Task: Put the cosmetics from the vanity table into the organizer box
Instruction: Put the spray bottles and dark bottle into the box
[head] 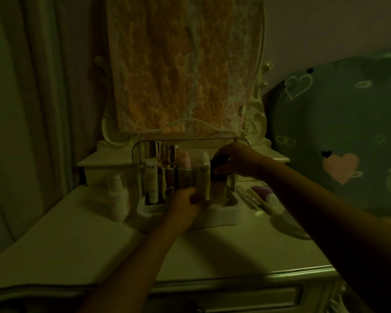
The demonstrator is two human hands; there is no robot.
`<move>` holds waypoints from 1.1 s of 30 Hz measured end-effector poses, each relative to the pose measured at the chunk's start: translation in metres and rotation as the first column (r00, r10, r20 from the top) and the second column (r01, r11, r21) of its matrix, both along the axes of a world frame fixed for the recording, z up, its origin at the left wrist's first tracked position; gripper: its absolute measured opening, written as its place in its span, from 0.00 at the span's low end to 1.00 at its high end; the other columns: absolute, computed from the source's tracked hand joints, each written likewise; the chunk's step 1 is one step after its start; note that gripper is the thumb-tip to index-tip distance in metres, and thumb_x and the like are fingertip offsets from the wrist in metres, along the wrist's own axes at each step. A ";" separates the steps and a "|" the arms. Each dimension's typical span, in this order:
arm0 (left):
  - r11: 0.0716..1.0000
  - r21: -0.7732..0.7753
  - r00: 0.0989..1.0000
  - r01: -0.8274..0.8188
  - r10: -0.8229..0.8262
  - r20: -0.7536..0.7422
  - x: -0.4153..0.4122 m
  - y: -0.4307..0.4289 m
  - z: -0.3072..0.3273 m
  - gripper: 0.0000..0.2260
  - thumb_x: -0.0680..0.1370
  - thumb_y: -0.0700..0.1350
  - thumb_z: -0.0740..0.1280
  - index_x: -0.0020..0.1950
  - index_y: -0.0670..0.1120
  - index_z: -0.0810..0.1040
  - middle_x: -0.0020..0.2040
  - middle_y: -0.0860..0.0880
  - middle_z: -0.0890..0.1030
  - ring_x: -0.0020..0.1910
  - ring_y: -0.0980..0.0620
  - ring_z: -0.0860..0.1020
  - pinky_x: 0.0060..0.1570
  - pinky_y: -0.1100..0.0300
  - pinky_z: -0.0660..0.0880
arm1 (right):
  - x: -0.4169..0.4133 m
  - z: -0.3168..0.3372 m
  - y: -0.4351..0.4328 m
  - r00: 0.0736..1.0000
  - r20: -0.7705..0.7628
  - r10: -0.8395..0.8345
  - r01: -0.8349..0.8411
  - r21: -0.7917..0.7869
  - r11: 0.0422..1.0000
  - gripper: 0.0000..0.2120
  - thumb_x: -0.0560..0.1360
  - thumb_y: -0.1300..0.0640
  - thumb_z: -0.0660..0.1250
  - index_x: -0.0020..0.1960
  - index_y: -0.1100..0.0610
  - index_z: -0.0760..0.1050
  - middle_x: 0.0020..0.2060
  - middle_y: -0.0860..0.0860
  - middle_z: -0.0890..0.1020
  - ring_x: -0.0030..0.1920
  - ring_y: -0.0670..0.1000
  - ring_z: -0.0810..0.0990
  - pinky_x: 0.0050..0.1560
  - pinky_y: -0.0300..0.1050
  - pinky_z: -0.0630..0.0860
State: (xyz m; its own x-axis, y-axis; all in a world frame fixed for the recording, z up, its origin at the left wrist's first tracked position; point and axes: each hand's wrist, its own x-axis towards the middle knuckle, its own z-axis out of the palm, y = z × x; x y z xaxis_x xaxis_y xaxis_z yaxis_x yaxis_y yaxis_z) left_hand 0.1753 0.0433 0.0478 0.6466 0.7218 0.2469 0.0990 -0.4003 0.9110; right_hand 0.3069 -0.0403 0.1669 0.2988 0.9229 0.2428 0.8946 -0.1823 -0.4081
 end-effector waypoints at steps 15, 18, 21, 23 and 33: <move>0.860 0.490 0.969 -0.144 0.223 -0.106 -0.045 0.011 -0.032 0.13 0.73 0.42 0.68 0.57 0.51 0.79 0.54 0.49 0.81 0.54 0.48 0.77 0.60 0.49 0.70 | -0.005 0.003 0.033 0.952 0.250 -0.178 0.221 -0.156 0.963 0.18 0.72 0.58 0.69 0.60 0.63 0.75 0.59 0.59 0.78 0.59 0.57 0.76 0.55 0.45 0.74; 0.819 0.548 0.967 -0.169 0.247 -0.071 -0.046 0.008 -0.031 0.12 0.73 0.43 0.69 0.55 0.52 0.80 0.53 0.50 0.82 0.53 0.49 0.77 0.60 0.50 0.68 | -0.002 -0.002 0.040 0.936 0.297 -0.186 0.251 -0.198 0.948 0.19 0.72 0.57 0.69 0.61 0.63 0.74 0.60 0.59 0.78 0.60 0.57 0.76 0.58 0.46 0.74; 0.805 0.570 0.968 -0.165 0.242 -0.062 -0.047 0.007 -0.030 0.12 0.73 0.44 0.68 0.56 0.52 0.80 0.54 0.51 0.82 0.54 0.50 0.77 0.60 0.51 0.68 | -0.001 -0.004 0.047 0.920 0.350 -0.178 0.275 -0.250 0.928 0.20 0.73 0.55 0.69 0.62 0.62 0.74 0.60 0.58 0.77 0.60 0.56 0.76 0.59 0.46 0.74; 0.809 0.565 0.970 -0.161 0.236 -0.061 -0.048 0.007 -0.030 0.12 0.73 0.43 0.68 0.56 0.52 0.80 0.54 0.51 0.82 0.55 0.51 0.76 0.61 0.51 0.67 | 0.000 -0.004 0.050 0.913 0.369 -0.172 0.288 -0.286 0.914 0.21 0.73 0.54 0.68 0.63 0.62 0.73 0.60 0.58 0.77 0.60 0.56 0.76 0.59 0.46 0.73; 0.818 0.551 0.977 -0.164 0.212 -0.024 -0.050 0.007 -0.031 0.11 0.73 0.43 0.69 0.54 0.50 0.81 0.53 0.49 0.83 0.54 0.49 0.77 0.59 0.48 0.69 | 0.006 -0.023 0.057 0.909 0.342 -0.238 0.312 -0.181 0.932 0.19 0.70 0.60 0.71 0.58 0.64 0.75 0.58 0.60 0.78 0.58 0.58 0.77 0.52 0.45 0.73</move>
